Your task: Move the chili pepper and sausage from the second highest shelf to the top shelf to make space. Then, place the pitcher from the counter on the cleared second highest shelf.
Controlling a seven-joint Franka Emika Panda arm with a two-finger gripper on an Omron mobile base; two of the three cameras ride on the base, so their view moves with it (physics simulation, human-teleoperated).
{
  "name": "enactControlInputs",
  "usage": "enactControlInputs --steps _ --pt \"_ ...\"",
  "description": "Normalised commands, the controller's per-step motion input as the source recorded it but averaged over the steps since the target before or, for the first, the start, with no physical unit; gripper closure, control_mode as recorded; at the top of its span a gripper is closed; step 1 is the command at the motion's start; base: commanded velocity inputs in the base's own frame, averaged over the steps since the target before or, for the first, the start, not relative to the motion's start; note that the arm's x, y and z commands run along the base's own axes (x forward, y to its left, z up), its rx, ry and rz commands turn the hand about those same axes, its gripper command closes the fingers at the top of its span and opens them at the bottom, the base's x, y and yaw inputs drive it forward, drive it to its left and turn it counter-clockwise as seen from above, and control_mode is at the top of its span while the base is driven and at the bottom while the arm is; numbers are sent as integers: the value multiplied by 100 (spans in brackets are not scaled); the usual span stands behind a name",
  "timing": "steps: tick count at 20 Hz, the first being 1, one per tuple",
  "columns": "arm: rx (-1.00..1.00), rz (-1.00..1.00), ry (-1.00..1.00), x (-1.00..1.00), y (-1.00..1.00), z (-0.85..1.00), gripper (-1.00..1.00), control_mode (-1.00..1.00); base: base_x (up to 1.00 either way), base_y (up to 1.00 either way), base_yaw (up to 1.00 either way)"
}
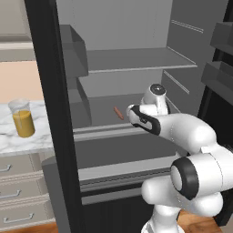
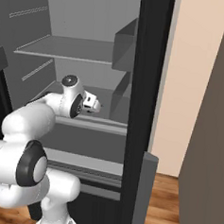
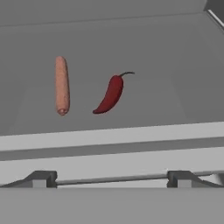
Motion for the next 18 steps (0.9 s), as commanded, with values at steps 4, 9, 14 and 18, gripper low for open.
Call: enactControlInputs --steps 4,9,14,18 --pt "0 -1 0 26 0 -16 -100 -100 0 0 0" --pt "0 0 0 31 -3 -18 -100 -100 0 0 0" --pt "0 0 0 30 -3 -17 -100 -100 0 0 0" --pt "0 0 0 29 -3 -17 -100 -100 0 0 0"
